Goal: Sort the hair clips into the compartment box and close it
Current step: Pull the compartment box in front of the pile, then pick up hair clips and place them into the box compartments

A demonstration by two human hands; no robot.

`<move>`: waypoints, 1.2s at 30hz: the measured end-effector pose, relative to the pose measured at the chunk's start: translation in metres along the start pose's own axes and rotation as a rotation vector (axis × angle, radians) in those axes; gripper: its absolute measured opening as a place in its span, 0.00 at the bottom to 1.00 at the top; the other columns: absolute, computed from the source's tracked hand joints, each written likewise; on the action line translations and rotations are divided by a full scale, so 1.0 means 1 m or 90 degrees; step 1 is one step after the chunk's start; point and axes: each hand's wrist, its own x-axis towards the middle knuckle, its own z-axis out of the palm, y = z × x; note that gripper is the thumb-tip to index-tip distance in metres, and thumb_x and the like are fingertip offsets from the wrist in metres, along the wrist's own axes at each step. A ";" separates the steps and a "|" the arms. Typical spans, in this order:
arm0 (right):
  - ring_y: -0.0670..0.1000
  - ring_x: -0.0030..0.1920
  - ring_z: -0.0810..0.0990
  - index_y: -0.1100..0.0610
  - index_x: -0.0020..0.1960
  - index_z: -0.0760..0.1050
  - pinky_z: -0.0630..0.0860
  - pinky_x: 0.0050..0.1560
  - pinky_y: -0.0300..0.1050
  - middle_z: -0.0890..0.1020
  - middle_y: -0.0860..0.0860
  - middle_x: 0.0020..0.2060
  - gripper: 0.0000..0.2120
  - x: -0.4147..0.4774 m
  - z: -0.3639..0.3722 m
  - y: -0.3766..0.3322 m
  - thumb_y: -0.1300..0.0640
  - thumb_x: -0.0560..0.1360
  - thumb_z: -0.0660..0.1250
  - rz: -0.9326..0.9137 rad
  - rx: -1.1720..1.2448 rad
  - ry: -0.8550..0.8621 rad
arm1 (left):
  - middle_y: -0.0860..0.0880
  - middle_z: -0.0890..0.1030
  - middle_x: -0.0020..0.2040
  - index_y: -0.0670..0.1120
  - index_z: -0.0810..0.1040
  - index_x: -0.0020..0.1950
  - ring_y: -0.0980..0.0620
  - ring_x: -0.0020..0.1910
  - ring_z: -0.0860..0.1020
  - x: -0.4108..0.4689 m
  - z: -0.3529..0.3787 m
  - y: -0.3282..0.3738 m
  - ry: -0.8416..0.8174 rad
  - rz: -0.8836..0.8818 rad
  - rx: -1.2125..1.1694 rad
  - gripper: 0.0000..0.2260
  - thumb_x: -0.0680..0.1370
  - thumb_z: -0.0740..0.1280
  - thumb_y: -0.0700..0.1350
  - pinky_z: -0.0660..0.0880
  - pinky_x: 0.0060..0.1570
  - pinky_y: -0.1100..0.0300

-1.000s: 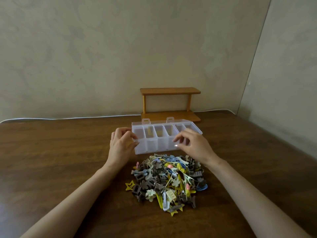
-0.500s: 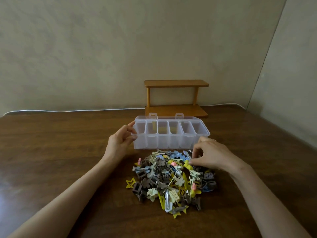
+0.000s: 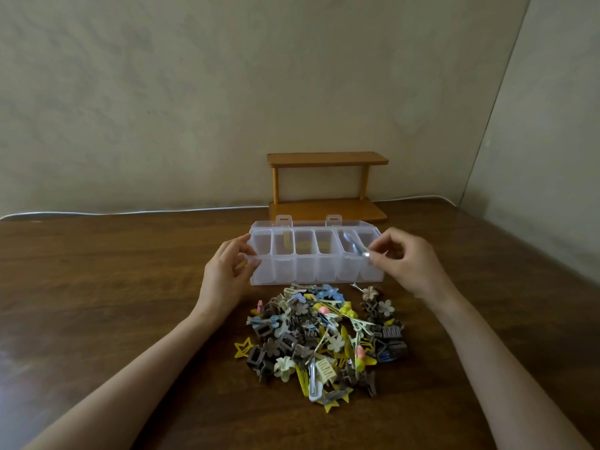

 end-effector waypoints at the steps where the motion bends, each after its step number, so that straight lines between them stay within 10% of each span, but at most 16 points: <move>1: 0.44 0.35 0.75 0.57 0.44 0.77 0.73 0.33 0.30 0.79 0.48 0.38 0.02 0.002 0.000 0.003 0.62 0.72 0.70 -0.010 0.010 0.073 | 0.56 0.72 0.59 0.44 0.75 0.54 0.58 0.51 0.77 0.000 0.000 0.000 -0.003 0.000 0.000 0.08 0.75 0.67 0.39 0.78 0.50 0.63; 6: 0.42 0.37 0.77 0.58 0.46 0.76 0.74 0.35 0.28 0.79 0.48 0.39 0.04 0.016 0.009 0.019 0.64 0.72 0.70 -0.029 -0.038 0.262 | 0.56 0.71 0.60 0.46 0.75 0.52 0.56 0.52 0.77 0.001 0.002 0.002 -0.010 -0.001 -0.005 0.08 0.75 0.67 0.40 0.77 0.49 0.64; 18: 0.50 0.44 0.76 0.56 0.51 0.79 0.76 0.43 0.44 0.80 0.50 0.46 0.06 0.018 0.006 0.040 0.59 0.75 0.67 -0.051 -0.214 0.227 | 0.51 0.74 0.59 0.41 0.75 0.56 0.55 0.53 0.76 0.001 0.006 0.004 0.012 -0.003 0.029 0.13 0.73 0.70 0.40 0.79 0.51 0.56; 23: 0.43 0.41 0.76 0.54 0.50 0.79 0.72 0.39 0.33 0.79 0.48 0.45 0.06 0.012 0.008 0.030 0.62 0.74 0.67 -0.068 -0.142 0.212 | 0.48 0.75 0.60 0.40 0.75 0.55 0.53 0.53 0.77 0.003 0.011 0.003 0.034 -0.006 0.079 0.14 0.71 0.72 0.42 0.79 0.51 0.51; 31: 0.43 0.47 0.74 0.45 0.47 0.77 0.72 0.47 0.40 0.77 0.44 0.44 0.09 -0.001 0.022 0.012 0.48 0.68 0.73 -0.061 -0.177 -0.281 | 0.48 0.72 0.65 0.45 0.72 0.59 0.52 0.61 0.73 0.000 0.008 0.011 0.004 -0.045 0.036 0.16 0.73 0.70 0.41 0.75 0.55 0.59; 36: 0.43 0.51 0.70 0.43 0.52 0.78 0.70 0.52 0.43 0.76 0.41 0.47 0.09 -0.001 0.025 0.014 0.48 0.72 0.70 -0.092 -0.289 -0.275 | 0.46 0.74 0.60 0.43 0.75 0.54 0.49 0.58 0.72 -0.005 0.003 0.027 0.071 0.093 0.205 0.15 0.69 0.73 0.41 0.71 0.49 0.58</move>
